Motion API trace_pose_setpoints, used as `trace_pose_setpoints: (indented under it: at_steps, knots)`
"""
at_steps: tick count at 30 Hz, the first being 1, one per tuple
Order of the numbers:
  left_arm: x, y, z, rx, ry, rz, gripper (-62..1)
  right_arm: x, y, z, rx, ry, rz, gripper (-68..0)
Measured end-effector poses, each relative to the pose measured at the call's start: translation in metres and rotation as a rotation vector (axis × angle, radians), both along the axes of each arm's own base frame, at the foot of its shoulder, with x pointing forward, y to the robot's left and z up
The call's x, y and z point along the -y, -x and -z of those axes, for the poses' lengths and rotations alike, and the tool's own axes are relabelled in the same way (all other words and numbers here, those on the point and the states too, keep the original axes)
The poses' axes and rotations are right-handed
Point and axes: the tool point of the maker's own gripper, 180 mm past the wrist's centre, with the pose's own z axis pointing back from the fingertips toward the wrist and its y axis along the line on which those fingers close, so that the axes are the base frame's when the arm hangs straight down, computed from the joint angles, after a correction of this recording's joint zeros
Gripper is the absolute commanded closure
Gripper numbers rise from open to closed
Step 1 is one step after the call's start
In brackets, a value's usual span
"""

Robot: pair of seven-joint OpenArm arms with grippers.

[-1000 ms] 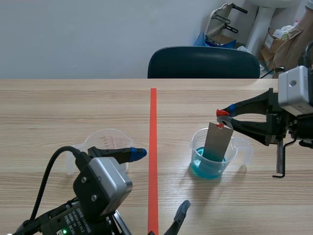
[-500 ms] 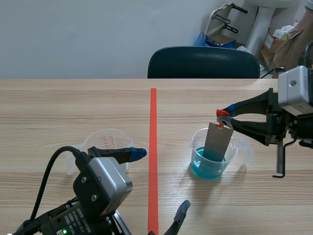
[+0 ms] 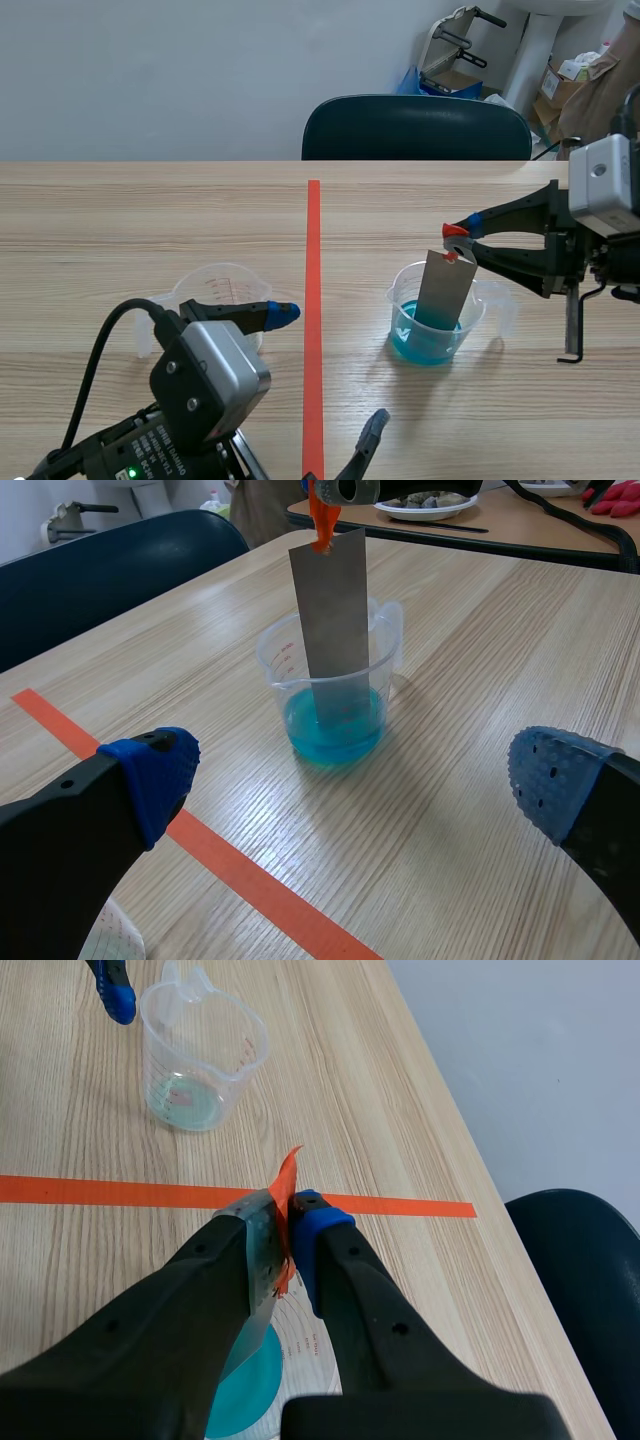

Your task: Do the redox reaction experiment

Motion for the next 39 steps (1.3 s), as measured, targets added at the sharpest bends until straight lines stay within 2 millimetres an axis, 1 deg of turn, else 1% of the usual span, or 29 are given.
trace_pose_setpoints:
  at_steps: [26,31,36,39]
  knots:
    - [0.0,0.0,0.0,0.0,0.0,0.0,-62.3,-0.001,0.001,-0.003,0.004,-0.018,-0.01,-0.8]
    - [0.0,0.0,0.0,0.0,0.0,0.0,-62.3,-0.002,0.007,-0.016,0.022,-0.079,-0.047,-0.8]
    - [0.0,0.0,0.0,0.0,0.0,0.0,-62.3,0.012,0.003,-0.028,0.057,-0.066,-0.037,-0.8]
    - [0.0,0.0,0.0,0.0,0.0,0.0,-62.3,0.014,0.004,-0.032,0.072,-0.047,-0.048,-0.8]
